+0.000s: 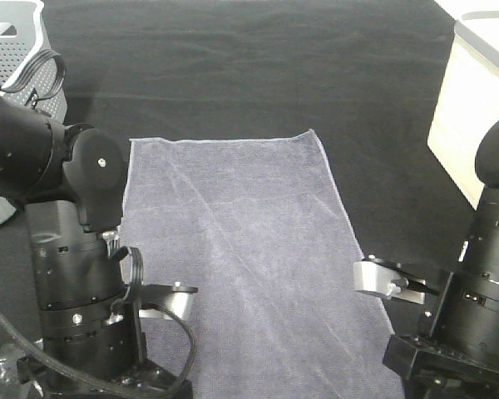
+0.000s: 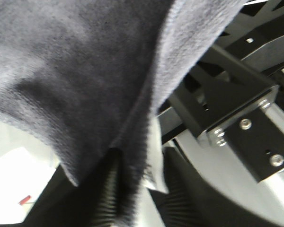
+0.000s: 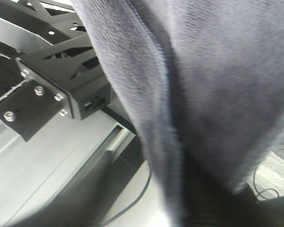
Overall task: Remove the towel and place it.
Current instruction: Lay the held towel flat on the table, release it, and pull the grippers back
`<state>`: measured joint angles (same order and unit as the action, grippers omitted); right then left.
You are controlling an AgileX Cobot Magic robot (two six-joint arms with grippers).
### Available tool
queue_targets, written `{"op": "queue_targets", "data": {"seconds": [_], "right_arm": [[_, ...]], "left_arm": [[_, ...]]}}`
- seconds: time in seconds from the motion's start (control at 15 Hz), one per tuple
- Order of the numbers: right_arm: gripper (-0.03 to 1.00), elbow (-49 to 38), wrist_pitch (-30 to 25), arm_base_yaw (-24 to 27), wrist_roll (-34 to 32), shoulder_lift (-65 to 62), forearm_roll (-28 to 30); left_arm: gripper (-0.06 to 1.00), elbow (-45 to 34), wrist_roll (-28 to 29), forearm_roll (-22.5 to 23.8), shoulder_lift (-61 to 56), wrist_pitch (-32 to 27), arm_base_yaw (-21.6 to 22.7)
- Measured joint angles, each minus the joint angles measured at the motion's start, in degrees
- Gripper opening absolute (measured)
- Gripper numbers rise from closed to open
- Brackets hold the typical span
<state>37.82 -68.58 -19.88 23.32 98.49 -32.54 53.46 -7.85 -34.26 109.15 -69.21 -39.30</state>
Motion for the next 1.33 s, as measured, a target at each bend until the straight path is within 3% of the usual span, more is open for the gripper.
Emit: {"op": "queue_targets", "data": {"seconds": [0.07, 0.13, 0.2, 0.27, 0.6, 0.8, 0.93, 1.07, 1.2, 1.33], "right_arm": [[0.61, 0.0, 0.0, 0.0, -0.1, 0.0, -0.1], [0.65, 0.0, 0.0, 0.0, -0.1, 0.0, -0.2], [0.73, 0.0, 0.0, 0.0, -0.1, 0.0, -0.2], [0.75, 0.0, 0.0, 0.0, -0.1, 0.0, -0.2], [0.76, 0.0, -0.1, 0.0, -0.1, -0.1, -0.2], [0.76, 2.9, -0.3, 0.0, -0.6, -3.4, 0.2], [0.76, 8.3, -0.6, 0.0, -2.1, -6.2, 2.2], [0.76, 15.8, -0.9, 0.1, -4.9, -6.9, 6.6], [0.76, 24.2, -0.9, 1.7, -7.6, -6.7, 9.5], [0.76, 33.0, -1.0, 6.6, -8.0, -4.9, 8.1]], "left_arm": [[0.49, 0.0, 1.3, -0.1, 0.0, 0.0, 0.0], [0.55, 0.0, 1.8, -0.1, 0.0, 0.0, 0.0], [0.67, 0.0, 2.3, -0.1, 0.0, 0.0, 0.0], [0.7, 0.0, 2.3, -0.1, 0.0, 0.0, 0.0], [0.72, 0.6, 2.3, 0.0, 0.0, -0.1, 0.0], [0.72, 6.6, 2.2, 2.1, -1.0, -0.2, 0.0], [0.72, 12.7, 2.2, 6.5, -3.0, -0.3, 0.0], [0.72, 19.0, 2.5, 13.6, -3.7, -0.3, 0.6], [0.72, 24.6, 3.8, 19.0, -3.7, -0.3, 3.7], [0.72, 29.7, 4.0, 21.7, -2.8, -0.3, 9.6]]}}
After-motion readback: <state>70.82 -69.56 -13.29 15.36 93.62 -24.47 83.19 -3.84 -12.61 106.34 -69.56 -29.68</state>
